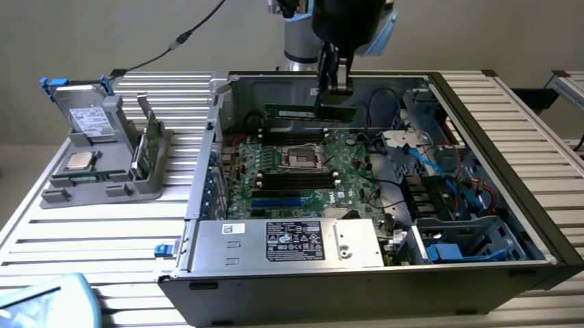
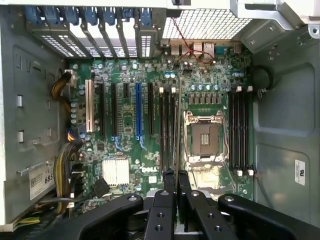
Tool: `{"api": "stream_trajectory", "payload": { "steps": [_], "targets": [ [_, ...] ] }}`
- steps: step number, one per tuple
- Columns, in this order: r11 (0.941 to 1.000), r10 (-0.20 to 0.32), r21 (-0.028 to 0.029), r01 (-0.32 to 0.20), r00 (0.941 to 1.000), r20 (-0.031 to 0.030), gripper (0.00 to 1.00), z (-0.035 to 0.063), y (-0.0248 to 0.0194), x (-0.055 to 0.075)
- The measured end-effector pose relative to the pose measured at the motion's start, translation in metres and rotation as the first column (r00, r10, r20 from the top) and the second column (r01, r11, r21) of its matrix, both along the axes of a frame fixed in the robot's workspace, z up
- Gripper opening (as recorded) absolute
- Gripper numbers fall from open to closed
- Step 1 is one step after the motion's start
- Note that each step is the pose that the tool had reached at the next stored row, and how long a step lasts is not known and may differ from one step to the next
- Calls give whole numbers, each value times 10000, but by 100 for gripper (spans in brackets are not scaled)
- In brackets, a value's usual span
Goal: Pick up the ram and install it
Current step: 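Pick up the ram and move it above insertion slot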
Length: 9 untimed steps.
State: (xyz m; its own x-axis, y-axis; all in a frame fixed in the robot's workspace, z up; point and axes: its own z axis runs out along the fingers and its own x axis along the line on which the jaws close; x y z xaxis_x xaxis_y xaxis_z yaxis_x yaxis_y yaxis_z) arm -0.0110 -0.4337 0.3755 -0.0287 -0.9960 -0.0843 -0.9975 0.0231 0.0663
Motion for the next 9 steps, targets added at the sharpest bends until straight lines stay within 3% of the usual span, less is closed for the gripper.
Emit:
{"api": "stream_trajectory", "payload": {
  "steps": [9],
  "targets": [
    [9995,308,7,-308,9995,4,13,-164,10,-45]
  ]
}}
